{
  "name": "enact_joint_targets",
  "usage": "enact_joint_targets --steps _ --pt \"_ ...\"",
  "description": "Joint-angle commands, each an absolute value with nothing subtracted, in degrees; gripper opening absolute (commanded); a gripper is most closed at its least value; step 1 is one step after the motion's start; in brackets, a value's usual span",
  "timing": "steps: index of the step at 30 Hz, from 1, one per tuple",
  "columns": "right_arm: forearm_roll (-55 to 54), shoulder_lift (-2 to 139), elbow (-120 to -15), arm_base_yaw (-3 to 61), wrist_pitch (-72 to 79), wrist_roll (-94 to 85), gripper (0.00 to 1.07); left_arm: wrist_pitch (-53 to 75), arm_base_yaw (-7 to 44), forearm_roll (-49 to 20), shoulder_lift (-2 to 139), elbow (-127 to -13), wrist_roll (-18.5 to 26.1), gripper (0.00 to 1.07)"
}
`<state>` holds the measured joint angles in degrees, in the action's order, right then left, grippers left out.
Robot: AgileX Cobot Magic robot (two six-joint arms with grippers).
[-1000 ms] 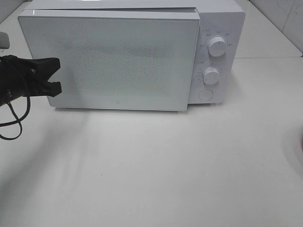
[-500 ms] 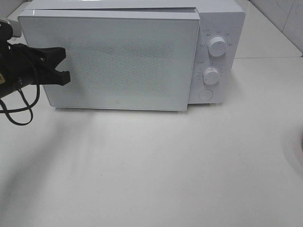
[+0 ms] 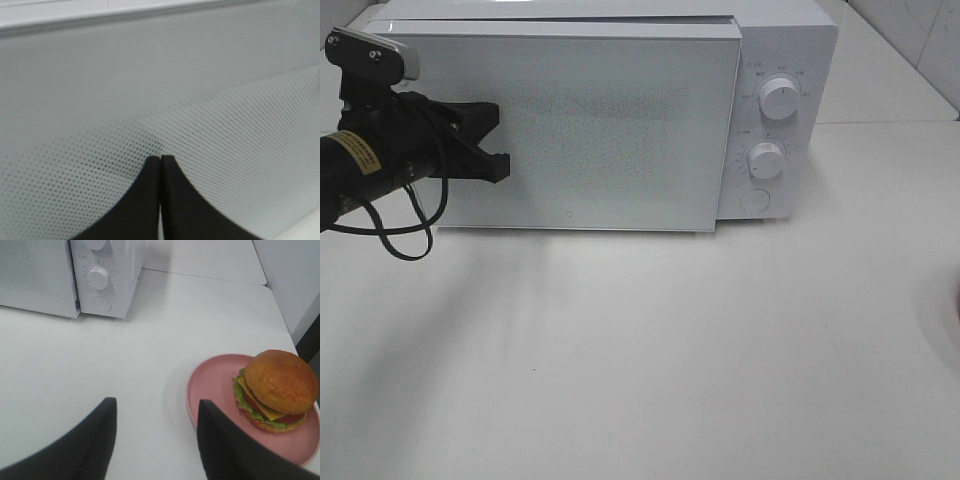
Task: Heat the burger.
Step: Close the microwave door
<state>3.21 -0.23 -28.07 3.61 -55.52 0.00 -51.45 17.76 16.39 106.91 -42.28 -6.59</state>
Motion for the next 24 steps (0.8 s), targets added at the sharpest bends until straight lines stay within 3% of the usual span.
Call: enact_joint_targets --steps 1,11,24 --pt "3.21 -1.78 -28.02 3.55 -55.06 -0.46 0.52 -51.39 18.05 11.4 107.14 -43.89 -5.96 0.0" --pt "3.21 -1.78 -28.02 3.55 -55.06 -0.46 0.52 -50.59 21.37 4.58 108.23 -47.44 0.0 0.0" --pt "3.21 -1.78 -28.02 3.55 -55.06 -0.46 0.52 -44.35 25.95 1.09 112.76 -59.7 1.55 0.0"
